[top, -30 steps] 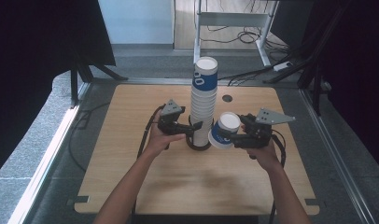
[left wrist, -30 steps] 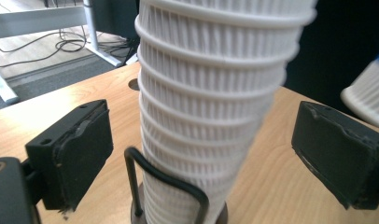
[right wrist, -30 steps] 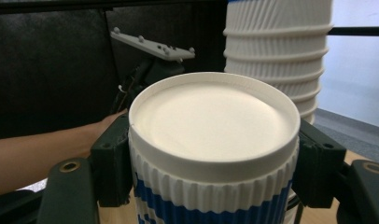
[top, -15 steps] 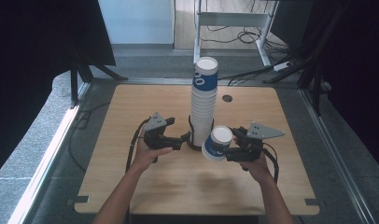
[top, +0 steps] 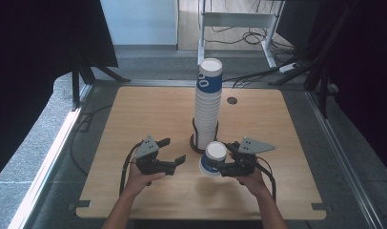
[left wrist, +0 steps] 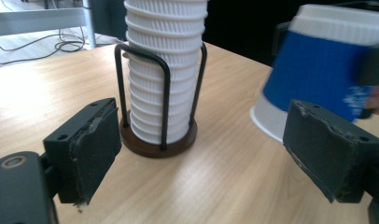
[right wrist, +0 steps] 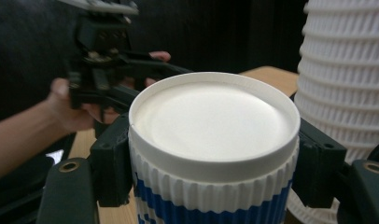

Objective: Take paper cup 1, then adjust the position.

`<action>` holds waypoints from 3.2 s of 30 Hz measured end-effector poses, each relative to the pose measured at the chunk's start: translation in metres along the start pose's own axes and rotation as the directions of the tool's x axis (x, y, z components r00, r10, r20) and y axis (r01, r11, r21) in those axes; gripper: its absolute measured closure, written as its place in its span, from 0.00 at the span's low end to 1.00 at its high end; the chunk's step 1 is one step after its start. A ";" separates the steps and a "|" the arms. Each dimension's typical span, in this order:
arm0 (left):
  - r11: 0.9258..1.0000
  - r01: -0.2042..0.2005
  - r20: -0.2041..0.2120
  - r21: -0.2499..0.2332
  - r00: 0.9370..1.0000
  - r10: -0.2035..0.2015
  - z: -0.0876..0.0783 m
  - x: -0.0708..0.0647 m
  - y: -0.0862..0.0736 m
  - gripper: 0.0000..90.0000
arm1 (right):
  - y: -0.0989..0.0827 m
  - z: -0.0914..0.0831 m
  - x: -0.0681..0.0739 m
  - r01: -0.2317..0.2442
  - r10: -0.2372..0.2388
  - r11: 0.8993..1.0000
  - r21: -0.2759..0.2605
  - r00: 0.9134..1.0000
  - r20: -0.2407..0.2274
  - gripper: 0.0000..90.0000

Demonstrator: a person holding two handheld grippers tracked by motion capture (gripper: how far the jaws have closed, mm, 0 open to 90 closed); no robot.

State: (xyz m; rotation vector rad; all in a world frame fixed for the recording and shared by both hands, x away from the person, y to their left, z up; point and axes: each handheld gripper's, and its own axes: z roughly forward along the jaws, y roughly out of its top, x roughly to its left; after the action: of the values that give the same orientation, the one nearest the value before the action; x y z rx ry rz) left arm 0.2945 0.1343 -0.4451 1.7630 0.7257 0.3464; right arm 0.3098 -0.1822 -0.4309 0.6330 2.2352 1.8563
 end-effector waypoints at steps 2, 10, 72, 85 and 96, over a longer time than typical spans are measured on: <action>1.000 0.001 0.005 -0.001 1.000 -0.001 -0.002 -0.001 -0.002 0.13 | -0.001 0.001 0.000 0.004 -0.004 1.000 0.004 1.000 0.004 0.31; 1.000 0.023 0.028 -0.002 0.999 -0.023 -0.012 -0.007 -0.015 0.13 | -0.014 0.018 0.005 -0.009 0.009 0.999 0.040 1.000 -0.009 0.31; 0.982 -0.111 0.106 0.154 0.990 0.095 0.043 -0.057 -0.034 0.13 | -0.018 0.042 0.029 0.001 0.003 0.999 0.043 0.997 -0.077 0.31; 0.978 -0.144 0.091 0.148 0.987 0.131 0.041 -0.059 -0.033 0.21 | -0.018 0.042 0.029 0.005 -0.001 0.999 0.053 0.997 -0.080 0.30; 0.974 -0.157 0.085 0.163 0.986 0.145 0.040 -0.061 -0.032 0.22 | -0.018 0.041 0.028 -0.007 0.012 0.998 0.062 0.996 -0.083 0.29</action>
State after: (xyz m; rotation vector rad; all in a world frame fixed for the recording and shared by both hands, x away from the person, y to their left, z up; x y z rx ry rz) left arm 0.2617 0.0709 -0.4804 1.9879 0.5838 0.3290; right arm 0.2970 -0.1357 -0.4531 0.5869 2.3546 1.8573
